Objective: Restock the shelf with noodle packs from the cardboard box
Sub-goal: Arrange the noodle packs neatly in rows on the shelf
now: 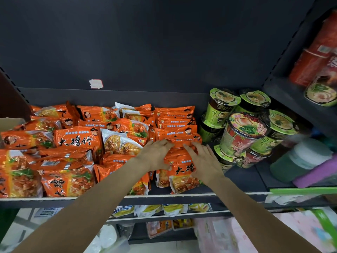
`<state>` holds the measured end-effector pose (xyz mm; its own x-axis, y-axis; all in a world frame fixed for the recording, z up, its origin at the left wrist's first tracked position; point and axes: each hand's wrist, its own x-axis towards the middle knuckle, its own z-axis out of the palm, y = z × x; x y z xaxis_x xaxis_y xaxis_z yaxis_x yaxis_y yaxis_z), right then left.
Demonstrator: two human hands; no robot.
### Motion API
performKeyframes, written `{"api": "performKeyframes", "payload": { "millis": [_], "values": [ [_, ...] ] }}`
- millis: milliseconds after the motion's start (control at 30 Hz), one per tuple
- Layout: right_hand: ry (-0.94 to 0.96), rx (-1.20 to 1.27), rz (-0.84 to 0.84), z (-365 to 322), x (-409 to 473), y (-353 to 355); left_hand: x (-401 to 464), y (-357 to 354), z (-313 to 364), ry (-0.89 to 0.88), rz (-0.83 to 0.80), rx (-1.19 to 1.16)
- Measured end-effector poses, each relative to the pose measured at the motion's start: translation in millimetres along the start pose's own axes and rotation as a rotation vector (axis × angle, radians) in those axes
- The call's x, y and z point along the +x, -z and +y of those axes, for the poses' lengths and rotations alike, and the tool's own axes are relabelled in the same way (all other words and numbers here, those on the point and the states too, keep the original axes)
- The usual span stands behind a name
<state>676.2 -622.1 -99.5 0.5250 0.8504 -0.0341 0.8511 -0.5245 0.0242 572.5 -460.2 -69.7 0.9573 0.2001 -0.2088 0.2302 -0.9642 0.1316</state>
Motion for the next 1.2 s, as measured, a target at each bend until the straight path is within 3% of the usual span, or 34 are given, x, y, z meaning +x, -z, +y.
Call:
{"api": "performKeyframes", "payload": {
  "millis": [100, 400, 500, 633, 733, 833, 1200],
  "values": [
    [-0.003, 0.003, 0.051, 1, -1, -4, 2, -2, 0, -0.022, 0.028, 0.017],
    [-0.141, -0.007, 0.231, -6, 16, -11, 16, -11, 2, 0.049, 0.309, 0.027],
    [-0.145, 0.024, 0.184, -4, 16, -7, 17, -9, 1, 0.067, 0.265, -0.034],
    [-0.115, 0.090, 0.043, 5, 21, 1, 17, -3, 1, 0.262, 0.163, -0.168],
    [-0.108, 0.123, -0.035, 10, 28, 4, 24, 3, -4, 0.315, 0.043, -0.222],
    [-0.080, 0.111, -0.082, 12, 31, 3, 31, 6, -9, 0.280, -0.008, -0.275],
    [-0.118, 0.114, 0.020, 12, 19, 0, 40, 0, -5, 0.075, 0.001, -0.489]
  ]
}}
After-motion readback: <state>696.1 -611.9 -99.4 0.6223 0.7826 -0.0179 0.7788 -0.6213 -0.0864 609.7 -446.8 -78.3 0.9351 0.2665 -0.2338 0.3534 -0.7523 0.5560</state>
